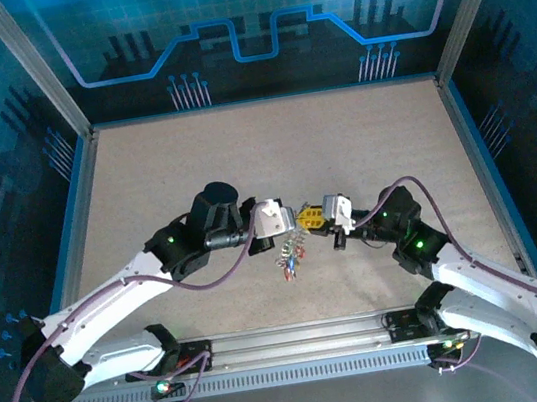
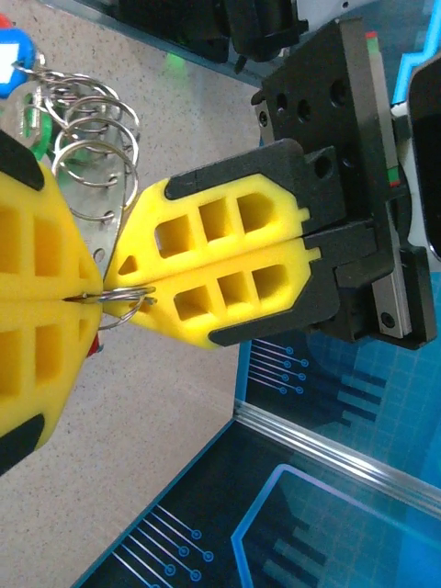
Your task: Put the keys on the keyring
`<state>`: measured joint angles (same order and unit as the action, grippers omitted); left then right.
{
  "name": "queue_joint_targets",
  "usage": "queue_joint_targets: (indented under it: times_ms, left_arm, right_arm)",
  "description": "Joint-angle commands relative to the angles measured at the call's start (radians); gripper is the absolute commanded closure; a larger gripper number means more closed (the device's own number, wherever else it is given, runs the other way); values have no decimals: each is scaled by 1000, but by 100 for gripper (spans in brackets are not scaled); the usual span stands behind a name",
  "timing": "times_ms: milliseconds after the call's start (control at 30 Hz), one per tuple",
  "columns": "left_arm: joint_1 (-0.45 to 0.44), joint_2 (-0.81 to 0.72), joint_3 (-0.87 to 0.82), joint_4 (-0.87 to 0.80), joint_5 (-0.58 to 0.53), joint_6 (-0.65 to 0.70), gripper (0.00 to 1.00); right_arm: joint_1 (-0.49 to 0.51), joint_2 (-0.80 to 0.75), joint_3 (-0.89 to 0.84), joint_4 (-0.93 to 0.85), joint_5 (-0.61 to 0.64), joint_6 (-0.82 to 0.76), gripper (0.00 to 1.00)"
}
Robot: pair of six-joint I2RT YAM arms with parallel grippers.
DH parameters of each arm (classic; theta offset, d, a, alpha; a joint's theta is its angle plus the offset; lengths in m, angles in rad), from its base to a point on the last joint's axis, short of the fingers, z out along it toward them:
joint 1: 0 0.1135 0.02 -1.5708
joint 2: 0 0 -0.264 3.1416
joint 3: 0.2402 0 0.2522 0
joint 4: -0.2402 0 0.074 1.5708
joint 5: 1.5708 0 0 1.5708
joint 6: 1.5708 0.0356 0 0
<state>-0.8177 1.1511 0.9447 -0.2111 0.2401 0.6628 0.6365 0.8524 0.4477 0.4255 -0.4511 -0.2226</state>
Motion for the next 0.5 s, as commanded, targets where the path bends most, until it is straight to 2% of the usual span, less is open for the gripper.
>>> queue_joint_targets:
  times_ms: [0, 200, 433, 467]
  left_arm:
    - [-13, 23, 2, 0, 85, 34, 100]
    - [-21, 41, 9, -36, 76, 41, 100]
    - [-18, 3, -50, 44, 64, -11, 100]
    - [-17, 0, -52, 47, 61, -18, 93]
  right_arm:
    - [16, 0, -4, 179, 82, 64, 100]
    - [15, 7, -25, 236, 98, 99, 100]
    - [15, 4, -32, 257, 115, 112, 100]
    - [15, 4, -30, 254, 112, 111, 100]
